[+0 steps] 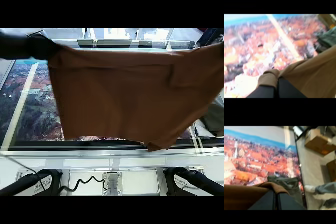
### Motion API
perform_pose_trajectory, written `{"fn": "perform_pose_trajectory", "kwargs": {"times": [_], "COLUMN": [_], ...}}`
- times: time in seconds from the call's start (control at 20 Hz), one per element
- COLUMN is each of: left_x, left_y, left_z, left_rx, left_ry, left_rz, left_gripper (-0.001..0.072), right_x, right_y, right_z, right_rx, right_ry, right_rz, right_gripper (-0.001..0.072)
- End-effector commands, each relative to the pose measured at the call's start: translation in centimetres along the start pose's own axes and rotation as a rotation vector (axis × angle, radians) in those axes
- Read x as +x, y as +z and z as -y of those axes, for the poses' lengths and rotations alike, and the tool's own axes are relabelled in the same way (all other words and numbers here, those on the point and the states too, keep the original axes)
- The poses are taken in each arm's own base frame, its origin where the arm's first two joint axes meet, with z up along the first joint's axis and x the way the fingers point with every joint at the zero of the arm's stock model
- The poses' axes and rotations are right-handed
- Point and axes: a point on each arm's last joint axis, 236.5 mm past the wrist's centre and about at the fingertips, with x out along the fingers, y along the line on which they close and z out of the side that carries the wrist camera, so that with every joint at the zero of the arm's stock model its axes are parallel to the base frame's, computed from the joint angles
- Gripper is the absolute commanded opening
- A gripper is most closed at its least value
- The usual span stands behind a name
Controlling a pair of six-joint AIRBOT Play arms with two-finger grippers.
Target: Fold the shirts.
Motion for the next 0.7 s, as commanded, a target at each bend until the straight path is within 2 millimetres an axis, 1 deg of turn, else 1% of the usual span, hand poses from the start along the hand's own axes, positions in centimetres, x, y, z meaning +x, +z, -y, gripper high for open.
{"fn": "perform_pose_trajectory", "kwargs": {"times": [0.0, 0.1, 0.2, 0.25, 0.3, 0.4, 0.45, 0.55, 0.65], "left_x": [8.3, 12.6, 16.2, 17.7, 19.0, 20.6, 21.0, 21.5, 21.5], "left_y": [-4.9, -6.9, -9.2, -10.1, -10.5, -10.6, -10.5, -10.0, -10.2], "left_z": [-7.3, -10.6, -13.4, -14.7, -15.9, -17.7, -18.4, -20.0, -21.6], "left_rx": [-0.072, -0.112, -0.153, -0.172, -0.184, -0.199, -0.202, -0.21, -0.234], "left_ry": [0.052, 0.063, 0.073, 0.084, 0.1, 0.131, 0.146, 0.178, 0.199], "left_rz": [-0.172, -0.217, -0.259, -0.265, -0.255, -0.22, -0.201, -0.159, -0.145], "left_gripper": [0.001, 0.001, 0.0011, 0.0011, 0.0011, 0.0011, 0.0011, 0.001, 0.0009], "right_x": [9.4, 13.4, 16.9, 18.7, 20.1, 22.8, 24.0, 26.1, 27.6], "right_y": [-4.6, -5.8, -6.5, -6.6, -6.7, -6.9, -7.0, -8.1, -9.7], "right_z": [-2.8, -4.6, -6.1, -7.1, -8.0, -10.1, -11.2, -12.4, -13.9], "right_rx": [0.175, 0.294, 0.393, 0.407, 0.409, 0.437, 0.444, 0.459, 0.479], "right_ry": [0.229, 0.359, 0.452, 0.491, 0.522, 0.578, 0.605, 0.616, 0.652], "right_rz": [-0.171, -0.203, -0.216, -0.211, -0.21, -0.215, -0.218, -0.248, -0.301], "right_gripper": [0.0025, 0.0025, 0.0025, 0.0025, 0.0026, 0.0025, 0.0025, 0.0026, 0.0025]}}
